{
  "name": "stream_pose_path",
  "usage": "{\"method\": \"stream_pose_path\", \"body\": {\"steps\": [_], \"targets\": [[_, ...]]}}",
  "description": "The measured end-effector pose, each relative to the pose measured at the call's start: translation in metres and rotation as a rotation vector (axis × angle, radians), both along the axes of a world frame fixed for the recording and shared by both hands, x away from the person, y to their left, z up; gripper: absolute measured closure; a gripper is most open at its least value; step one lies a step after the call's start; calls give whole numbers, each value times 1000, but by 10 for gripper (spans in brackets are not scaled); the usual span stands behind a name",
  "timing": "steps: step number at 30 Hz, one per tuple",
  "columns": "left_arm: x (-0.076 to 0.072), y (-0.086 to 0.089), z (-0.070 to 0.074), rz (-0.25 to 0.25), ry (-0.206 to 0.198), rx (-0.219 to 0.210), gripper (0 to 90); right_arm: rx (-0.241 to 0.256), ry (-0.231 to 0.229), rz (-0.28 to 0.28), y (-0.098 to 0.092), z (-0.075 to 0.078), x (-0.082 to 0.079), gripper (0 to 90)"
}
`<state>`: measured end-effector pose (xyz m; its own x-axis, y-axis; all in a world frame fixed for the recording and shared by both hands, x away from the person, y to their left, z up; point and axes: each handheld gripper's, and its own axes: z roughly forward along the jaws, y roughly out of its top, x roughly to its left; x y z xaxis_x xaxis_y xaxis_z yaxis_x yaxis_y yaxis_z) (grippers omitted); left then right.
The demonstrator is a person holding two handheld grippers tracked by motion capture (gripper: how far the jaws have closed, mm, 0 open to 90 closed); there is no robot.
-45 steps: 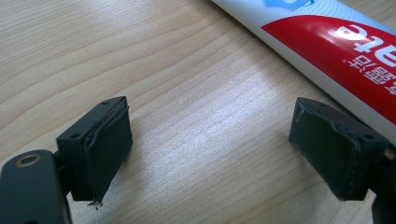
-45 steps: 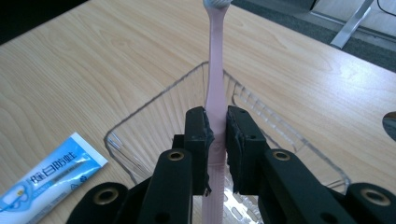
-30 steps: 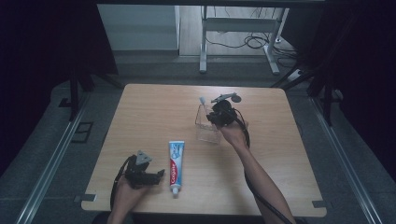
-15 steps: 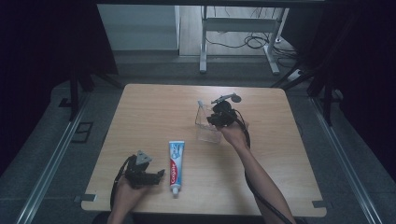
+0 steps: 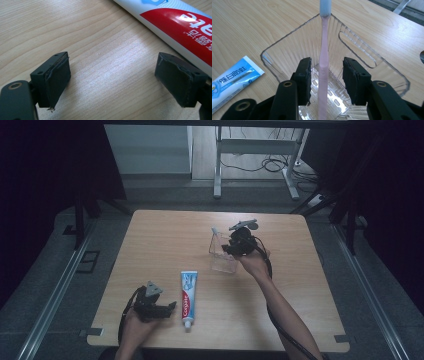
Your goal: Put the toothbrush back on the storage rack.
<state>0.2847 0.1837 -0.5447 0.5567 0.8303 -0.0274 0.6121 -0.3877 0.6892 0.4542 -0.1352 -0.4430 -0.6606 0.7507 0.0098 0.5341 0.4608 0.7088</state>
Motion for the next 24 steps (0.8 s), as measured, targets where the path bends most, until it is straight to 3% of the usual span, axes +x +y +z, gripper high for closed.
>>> {"method": "stream_pose_path", "body": {"steps": [17, 24], "targets": [[0, 0, 0, 1, 0, 1, 131, 16, 23, 22, -14, 5, -12, 501], [0, 0, 0, 1, 0, 1, 131, 43, 0, 33, -20, 9, -19, 468]]}}
